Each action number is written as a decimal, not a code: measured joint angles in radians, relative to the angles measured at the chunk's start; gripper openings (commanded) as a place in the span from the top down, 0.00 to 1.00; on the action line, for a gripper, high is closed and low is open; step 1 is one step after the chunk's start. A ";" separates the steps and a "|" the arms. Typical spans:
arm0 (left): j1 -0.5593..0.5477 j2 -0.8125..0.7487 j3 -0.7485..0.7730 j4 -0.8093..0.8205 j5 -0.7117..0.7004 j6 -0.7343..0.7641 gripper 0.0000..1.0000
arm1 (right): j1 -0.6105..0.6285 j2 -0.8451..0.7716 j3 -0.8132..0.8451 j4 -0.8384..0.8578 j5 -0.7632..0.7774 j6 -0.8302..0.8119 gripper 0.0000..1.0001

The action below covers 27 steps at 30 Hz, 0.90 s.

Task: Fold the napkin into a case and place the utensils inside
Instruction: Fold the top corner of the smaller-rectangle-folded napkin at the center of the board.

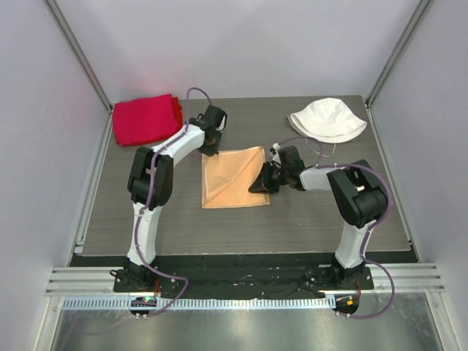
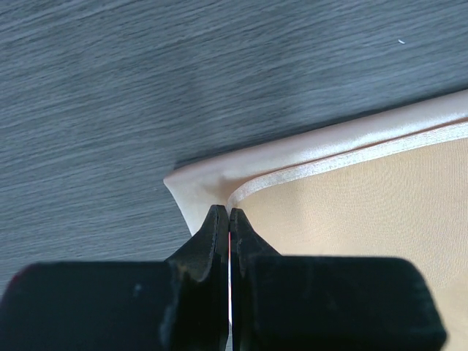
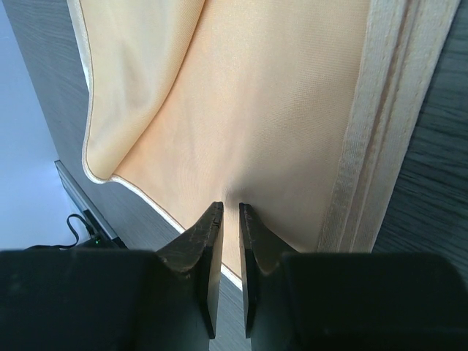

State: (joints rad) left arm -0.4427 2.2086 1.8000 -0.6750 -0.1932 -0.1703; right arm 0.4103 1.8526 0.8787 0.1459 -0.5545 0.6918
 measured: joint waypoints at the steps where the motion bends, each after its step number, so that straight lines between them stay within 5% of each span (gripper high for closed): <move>1: 0.002 0.001 0.001 0.000 -0.002 0.000 1.00 | 0.000 0.000 0.000 0.000 0.000 0.000 0.79; 15: 0.014 0.026 0.047 -0.009 -0.025 0.000 1.00 | 0.000 0.007 0.000 0.012 -0.011 0.001 0.76; 27: 0.026 0.055 0.047 -0.019 -0.034 0.000 1.00 | 0.000 0.006 0.147 -0.110 0.003 -0.028 0.43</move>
State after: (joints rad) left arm -0.4164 2.2639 1.8473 -0.6945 -0.2272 -0.1703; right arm 0.4099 1.8591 1.0260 0.0357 -0.5510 0.6640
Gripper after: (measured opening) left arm 0.020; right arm 0.503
